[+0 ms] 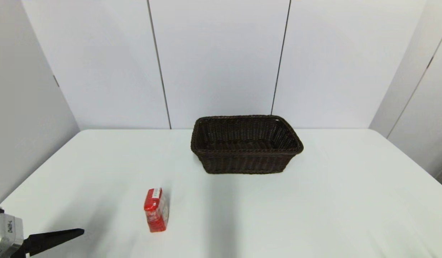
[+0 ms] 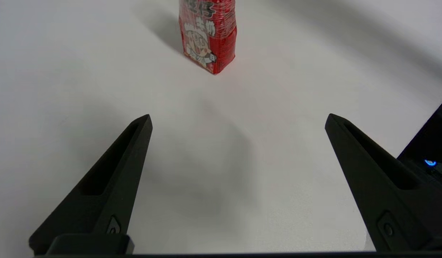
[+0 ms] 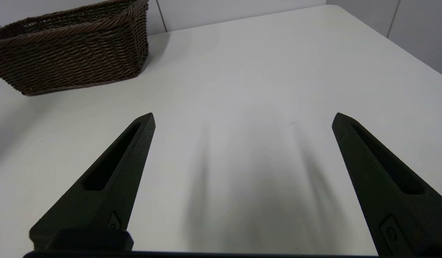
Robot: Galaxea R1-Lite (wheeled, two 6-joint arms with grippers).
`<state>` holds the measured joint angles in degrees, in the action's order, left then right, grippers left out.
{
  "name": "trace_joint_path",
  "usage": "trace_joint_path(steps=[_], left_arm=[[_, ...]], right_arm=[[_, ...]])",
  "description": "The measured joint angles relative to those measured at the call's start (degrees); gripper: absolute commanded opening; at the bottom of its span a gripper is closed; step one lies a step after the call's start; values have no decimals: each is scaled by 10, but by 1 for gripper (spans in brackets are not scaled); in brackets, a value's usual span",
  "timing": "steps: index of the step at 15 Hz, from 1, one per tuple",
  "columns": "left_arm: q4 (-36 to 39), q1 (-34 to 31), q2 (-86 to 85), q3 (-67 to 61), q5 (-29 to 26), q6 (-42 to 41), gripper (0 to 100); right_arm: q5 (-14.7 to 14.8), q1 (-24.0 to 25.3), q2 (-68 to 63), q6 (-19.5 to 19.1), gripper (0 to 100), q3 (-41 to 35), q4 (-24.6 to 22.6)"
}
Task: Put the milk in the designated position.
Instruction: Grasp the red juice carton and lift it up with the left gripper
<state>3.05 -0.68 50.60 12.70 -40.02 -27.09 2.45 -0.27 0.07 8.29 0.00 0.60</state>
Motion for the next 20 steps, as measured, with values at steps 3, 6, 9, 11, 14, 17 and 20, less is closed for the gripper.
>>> trace_joint_path(steps=[3, 6, 9, 11, 14, 17, 20], left_arm=[[-1, -1, 78, 33, -13, -59, 100], [-4, -1, 158, 77, -16, -120, 100], [-6, -1, 214, 102, -17, -146, 100], [-6, -1, 223, 99, -17, -132, 100], [-11, 0, 203, 87, -11, -73, 100], [-1, -4, 160, 95, 2, -8, 100], [40, -30, 123, 78, 3, 5, 100]], right_arm=[[0, 0, 0, 0, 100, 0, 0], [0, 0, 0, 0, 100, 0, 0], [0, 0, 0, 0, 100, 0, 0], [0, 0, 0, 0, 100, 0, 0], [0, 0, 0, 0, 100, 0, 0], [0, 0, 0, 0, 100, 0, 0], [0, 0, 0, 0, 100, 0, 0]])
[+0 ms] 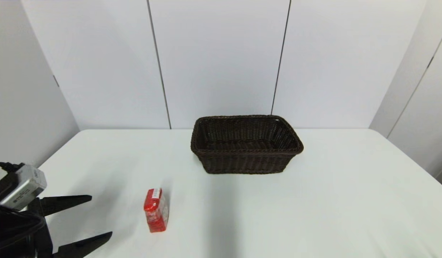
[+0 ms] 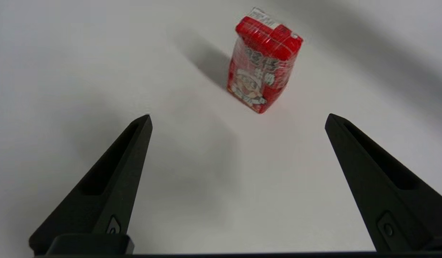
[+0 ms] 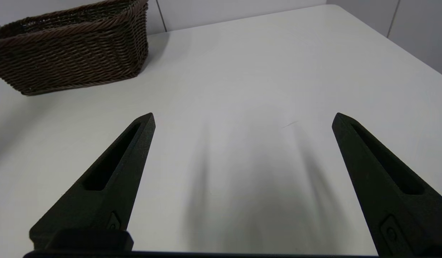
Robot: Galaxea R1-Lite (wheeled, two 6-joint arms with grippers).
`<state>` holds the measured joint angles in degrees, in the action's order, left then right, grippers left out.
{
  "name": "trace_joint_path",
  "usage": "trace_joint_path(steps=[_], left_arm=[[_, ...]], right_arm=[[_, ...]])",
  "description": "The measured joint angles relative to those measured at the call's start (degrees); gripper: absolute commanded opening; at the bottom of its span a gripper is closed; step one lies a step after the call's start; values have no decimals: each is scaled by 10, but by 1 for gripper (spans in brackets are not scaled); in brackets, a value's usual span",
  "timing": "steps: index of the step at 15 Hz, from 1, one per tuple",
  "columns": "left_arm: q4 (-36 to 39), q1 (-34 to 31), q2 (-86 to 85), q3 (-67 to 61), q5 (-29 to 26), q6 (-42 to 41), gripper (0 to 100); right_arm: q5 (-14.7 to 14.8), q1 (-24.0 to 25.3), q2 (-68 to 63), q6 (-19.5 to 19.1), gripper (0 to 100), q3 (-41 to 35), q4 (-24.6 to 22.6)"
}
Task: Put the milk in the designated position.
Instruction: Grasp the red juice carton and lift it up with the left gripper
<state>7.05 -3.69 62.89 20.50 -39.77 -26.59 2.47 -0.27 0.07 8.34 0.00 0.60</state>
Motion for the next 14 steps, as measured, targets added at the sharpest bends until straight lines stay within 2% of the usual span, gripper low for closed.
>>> trace_joint_path(steps=[4, 7, 14], left_arm=[[23, -23, -79, -80, -3, 18, 100], [37, -32, -102, -104, -36, -9, 100], [22, -16, 17, -74, -100, -140, 100]], right_arm=[[0, 0, 0, 1, 100, 0, 0], [1, 0, 0, 1, 100, 0, 0], [0, 0, 0, -1, 100, 0, 0]])
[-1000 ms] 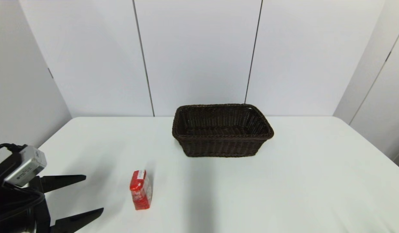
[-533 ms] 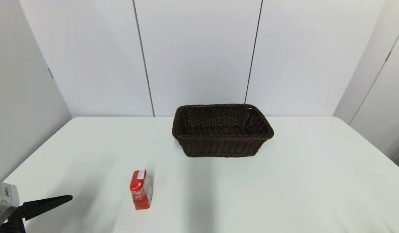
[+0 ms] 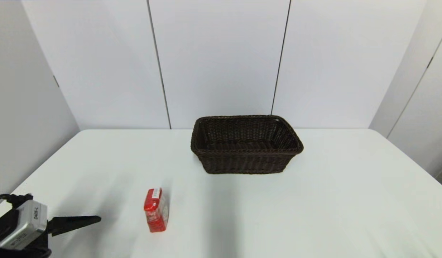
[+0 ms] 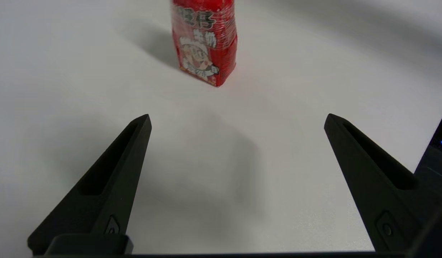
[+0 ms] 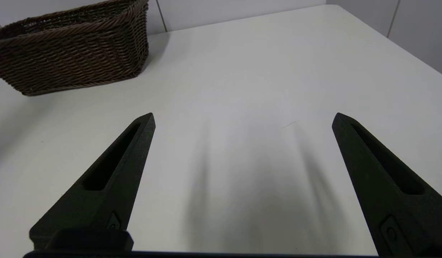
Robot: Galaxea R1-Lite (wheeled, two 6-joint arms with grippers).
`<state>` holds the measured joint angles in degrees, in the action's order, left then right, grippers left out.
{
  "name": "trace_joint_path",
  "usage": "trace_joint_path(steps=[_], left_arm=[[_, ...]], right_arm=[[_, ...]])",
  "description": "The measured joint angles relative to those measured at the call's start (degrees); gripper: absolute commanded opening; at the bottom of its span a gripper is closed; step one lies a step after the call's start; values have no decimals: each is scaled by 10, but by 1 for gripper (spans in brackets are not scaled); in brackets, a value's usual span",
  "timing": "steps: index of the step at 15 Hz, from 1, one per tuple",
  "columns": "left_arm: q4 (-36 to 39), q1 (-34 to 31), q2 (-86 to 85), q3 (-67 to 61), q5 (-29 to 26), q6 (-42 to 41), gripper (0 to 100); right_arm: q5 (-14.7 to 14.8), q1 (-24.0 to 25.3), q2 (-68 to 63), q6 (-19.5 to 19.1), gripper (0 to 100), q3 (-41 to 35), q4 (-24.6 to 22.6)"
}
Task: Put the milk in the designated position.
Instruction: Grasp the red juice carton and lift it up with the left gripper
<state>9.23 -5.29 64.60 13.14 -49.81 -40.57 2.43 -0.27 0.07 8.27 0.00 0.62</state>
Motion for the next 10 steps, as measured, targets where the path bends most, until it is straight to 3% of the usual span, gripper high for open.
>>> trace_joint_path(steps=[6, 8, 10], left_arm=[[-23, 91, 148, 90, -9, -34, 100], [-21, 126, 179, 119, 22, 10, 100], [1, 158, 196, 132, 89, 71, 100]], right_arm=[[0, 0, 0, 0, 100, 0, 0], [0, 0, 0, 0, 100, 0, 0], [0, 0, 0, 1, 100, 0, 0]])
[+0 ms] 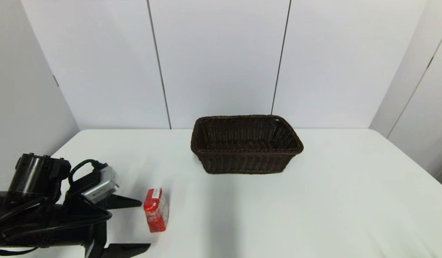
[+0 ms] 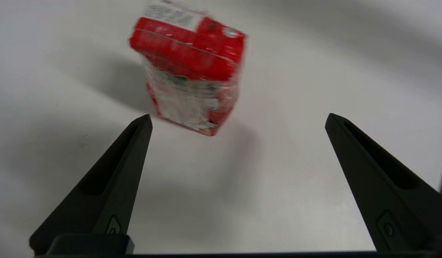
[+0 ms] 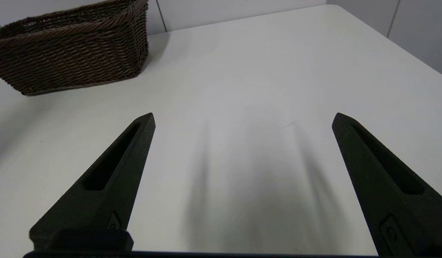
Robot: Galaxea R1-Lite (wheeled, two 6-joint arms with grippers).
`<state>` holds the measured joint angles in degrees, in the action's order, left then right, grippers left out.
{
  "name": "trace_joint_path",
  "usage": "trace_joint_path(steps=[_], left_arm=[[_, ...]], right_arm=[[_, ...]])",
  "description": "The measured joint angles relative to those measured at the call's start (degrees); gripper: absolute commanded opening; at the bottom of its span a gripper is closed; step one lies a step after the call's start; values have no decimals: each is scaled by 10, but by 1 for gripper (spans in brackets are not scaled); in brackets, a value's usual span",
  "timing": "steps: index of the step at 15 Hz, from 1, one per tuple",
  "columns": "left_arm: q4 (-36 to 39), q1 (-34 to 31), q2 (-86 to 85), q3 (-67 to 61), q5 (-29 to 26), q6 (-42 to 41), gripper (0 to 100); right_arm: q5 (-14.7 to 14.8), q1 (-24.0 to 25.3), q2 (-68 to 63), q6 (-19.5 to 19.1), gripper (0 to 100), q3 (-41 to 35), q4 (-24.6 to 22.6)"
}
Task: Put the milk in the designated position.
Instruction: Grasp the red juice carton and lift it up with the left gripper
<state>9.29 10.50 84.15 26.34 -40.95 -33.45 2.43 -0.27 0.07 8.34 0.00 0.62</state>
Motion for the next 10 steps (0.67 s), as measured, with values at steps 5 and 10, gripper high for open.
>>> trace_joint_path(steps=[5, 10], left_arm=[[83, 24, 14, 0, 127, 130, 100], [89, 48, 4, -24, 128, 155, 100]], right_arm=[[0, 0, 0, -1, 100, 0, 0], [0, 0, 0, 0, 100, 0, 0]])
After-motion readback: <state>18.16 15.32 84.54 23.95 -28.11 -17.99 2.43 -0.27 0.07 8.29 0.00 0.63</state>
